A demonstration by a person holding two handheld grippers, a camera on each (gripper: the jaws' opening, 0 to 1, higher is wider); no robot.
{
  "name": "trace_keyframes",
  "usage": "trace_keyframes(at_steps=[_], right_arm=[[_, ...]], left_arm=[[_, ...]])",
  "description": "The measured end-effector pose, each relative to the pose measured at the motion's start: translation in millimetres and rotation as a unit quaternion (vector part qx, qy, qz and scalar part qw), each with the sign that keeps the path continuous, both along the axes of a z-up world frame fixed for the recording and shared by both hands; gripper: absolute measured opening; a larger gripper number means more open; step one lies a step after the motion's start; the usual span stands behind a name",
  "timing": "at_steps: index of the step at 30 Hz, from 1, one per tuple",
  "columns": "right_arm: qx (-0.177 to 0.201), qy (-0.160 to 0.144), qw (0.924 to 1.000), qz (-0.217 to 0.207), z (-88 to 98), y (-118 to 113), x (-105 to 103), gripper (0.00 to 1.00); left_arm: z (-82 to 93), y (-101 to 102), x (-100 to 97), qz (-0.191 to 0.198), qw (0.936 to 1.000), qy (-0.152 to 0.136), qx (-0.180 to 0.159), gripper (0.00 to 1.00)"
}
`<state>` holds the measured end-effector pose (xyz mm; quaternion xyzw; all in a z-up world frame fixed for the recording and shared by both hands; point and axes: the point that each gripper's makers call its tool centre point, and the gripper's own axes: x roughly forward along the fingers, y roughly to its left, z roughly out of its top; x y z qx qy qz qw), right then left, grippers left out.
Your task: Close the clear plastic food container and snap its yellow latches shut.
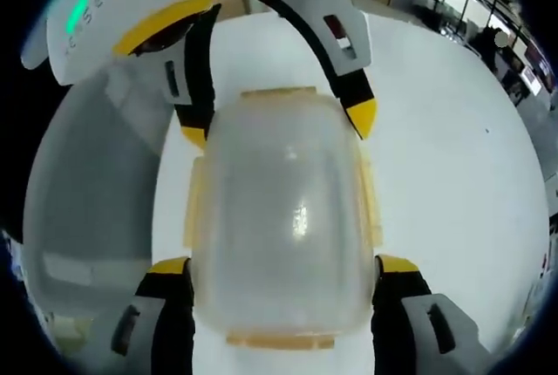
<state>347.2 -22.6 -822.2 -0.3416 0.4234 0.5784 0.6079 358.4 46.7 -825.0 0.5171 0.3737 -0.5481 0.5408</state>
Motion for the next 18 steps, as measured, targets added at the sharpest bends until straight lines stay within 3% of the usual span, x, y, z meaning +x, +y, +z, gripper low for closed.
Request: trace_keyframes(at_steps=[18], right_arm=[[0.003,-0.005,0.9996,0.026,-1.2,45.4,6.3,0.86]], left_arm=[[-1.3,44.9,1.9,0.032,0.9993,-0.002,0.016,0.84]])
